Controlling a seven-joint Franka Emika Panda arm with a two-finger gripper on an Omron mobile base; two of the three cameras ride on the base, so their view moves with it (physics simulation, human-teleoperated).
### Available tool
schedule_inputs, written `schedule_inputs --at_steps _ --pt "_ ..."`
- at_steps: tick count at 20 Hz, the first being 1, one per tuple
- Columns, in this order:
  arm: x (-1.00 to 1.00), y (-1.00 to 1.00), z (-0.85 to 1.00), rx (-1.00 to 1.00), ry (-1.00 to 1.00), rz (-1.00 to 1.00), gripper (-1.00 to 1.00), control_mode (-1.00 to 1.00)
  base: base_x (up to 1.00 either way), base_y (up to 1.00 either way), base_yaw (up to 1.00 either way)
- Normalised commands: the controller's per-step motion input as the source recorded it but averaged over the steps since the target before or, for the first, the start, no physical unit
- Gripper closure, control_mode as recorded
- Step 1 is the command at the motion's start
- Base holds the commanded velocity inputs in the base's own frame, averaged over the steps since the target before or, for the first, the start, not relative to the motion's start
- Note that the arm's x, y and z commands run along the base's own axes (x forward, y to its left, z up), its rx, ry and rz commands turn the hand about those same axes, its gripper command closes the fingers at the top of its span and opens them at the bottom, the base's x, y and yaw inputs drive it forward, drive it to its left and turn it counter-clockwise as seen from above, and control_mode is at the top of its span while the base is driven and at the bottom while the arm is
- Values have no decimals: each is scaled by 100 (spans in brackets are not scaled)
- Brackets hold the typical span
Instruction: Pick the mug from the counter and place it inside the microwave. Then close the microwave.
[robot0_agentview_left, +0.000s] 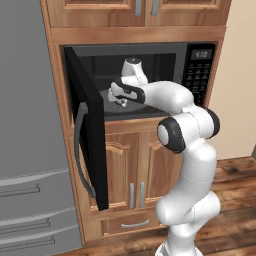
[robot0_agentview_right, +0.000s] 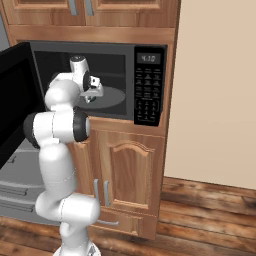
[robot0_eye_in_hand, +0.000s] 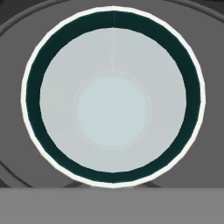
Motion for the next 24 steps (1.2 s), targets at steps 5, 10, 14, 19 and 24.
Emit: schedule_inputs --at_steps 5,10,14,19,24 --pt "33 0 -5 0 0 0 100 -100 0 0 0" --pt "34 0 -2 0 0 0 100 -100 0 0 0" --pt "28 0 -2 0 0 0 100 -100 0 0 0" --pt "13 0 -14 0 0 0 100 -100 0 0 0" --pt "0 0 -23 0 2 0 100 -100 0 0 0"
